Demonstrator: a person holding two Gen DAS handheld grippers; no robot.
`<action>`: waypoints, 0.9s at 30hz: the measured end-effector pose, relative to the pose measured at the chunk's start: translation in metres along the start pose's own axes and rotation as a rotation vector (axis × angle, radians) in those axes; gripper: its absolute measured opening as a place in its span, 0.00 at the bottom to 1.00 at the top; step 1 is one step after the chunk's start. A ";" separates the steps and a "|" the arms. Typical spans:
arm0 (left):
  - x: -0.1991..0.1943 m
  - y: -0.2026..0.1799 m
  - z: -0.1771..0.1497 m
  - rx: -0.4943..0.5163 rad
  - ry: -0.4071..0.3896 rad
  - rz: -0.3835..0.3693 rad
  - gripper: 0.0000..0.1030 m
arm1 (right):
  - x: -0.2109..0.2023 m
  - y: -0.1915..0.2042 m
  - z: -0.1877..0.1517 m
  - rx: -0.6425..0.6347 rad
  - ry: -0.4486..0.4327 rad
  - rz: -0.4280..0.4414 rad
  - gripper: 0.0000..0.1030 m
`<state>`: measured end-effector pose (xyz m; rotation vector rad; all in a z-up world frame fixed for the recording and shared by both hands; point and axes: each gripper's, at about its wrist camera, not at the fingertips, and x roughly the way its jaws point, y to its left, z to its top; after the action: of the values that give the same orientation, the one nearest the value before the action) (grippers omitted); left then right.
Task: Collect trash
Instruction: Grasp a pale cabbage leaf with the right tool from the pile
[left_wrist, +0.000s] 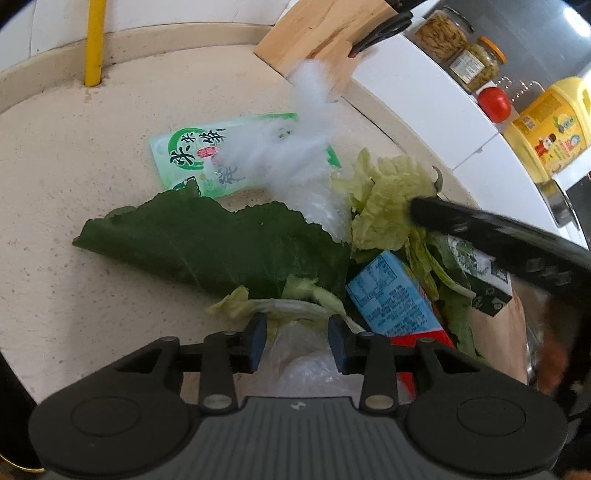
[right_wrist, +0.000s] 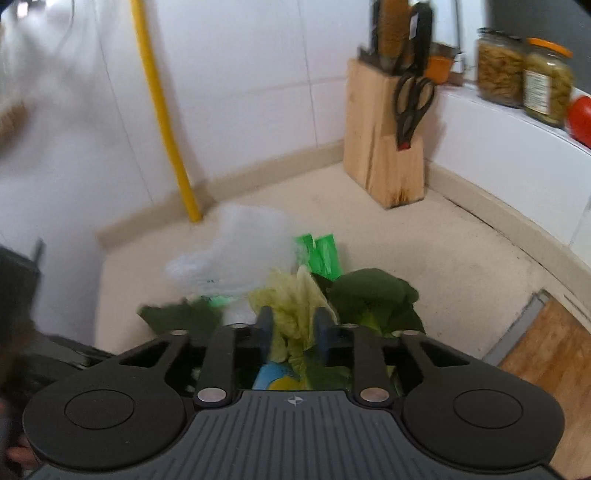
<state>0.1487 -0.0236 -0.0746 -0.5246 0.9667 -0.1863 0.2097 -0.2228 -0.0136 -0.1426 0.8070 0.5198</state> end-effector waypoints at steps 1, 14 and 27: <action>0.000 0.000 0.000 -0.006 0.000 -0.001 0.32 | 0.007 0.001 0.001 -0.007 0.015 0.006 0.35; -0.016 0.010 -0.004 -0.061 -0.016 -0.027 0.33 | -0.026 -0.024 0.006 0.201 -0.027 0.171 0.01; 0.010 -0.009 0.011 -0.061 0.017 -0.015 0.40 | -0.035 -0.008 -0.001 0.069 -0.070 0.107 0.17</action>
<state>0.1643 -0.0308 -0.0719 -0.5875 0.9876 -0.1756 0.1930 -0.2431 0.0102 -0.0170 0.7658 0.5941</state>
